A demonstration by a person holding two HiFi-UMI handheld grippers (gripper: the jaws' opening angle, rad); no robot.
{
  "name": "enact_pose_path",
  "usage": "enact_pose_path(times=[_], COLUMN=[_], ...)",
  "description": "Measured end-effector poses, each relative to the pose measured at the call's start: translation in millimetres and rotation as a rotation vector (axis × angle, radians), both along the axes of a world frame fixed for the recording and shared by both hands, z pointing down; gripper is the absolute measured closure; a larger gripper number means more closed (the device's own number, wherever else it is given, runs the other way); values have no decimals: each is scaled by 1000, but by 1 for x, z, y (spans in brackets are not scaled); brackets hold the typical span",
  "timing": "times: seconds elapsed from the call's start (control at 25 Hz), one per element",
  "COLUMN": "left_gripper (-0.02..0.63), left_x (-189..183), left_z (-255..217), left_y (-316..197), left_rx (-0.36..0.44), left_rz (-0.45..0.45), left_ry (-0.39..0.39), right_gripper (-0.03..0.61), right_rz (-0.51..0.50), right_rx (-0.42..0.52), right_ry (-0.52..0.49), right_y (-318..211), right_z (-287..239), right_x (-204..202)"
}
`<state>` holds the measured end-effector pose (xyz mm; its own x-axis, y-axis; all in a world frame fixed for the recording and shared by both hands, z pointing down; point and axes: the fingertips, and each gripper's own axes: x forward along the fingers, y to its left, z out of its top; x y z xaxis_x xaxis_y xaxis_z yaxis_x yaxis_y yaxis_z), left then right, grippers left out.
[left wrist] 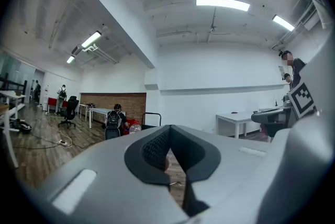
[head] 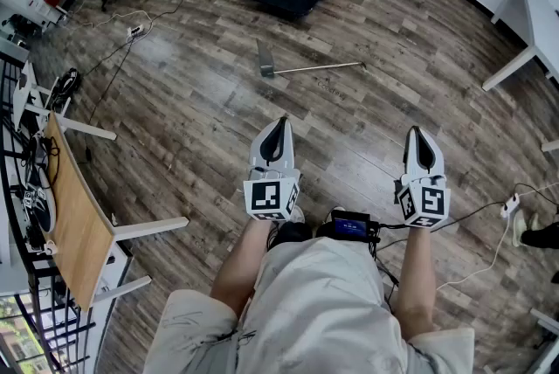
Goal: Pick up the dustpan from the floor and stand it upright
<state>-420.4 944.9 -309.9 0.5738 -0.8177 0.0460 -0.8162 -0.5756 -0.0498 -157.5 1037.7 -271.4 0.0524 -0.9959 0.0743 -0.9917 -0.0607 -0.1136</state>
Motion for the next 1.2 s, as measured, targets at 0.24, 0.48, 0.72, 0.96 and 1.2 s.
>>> enact_pose_path(times=[0.24,0.48,0.72,0.96,1.2], left_gripper=[594,594,594,594,594], left_x=[44,85,94,84,103], left_z=[24,23,36,63,78], left_y=[53,68,50,7,-111], left_rx=[-2,-1,-7,-22,-21], left_rz=[-2,-13,-7,-4,16], left_ry=[3,5,6,20,51], right_gripper=[575,574,572,572,572], right_rz=[-11,-26,-54,-50,-35], right_rx=[6,8,-16,-28,-57], right_ry=[-14,-23,-13,-1,12], right_y=[48,61,40,-2,-113], right_z=[29,37,53,74,88], right_x=[39,75,76,67,81])
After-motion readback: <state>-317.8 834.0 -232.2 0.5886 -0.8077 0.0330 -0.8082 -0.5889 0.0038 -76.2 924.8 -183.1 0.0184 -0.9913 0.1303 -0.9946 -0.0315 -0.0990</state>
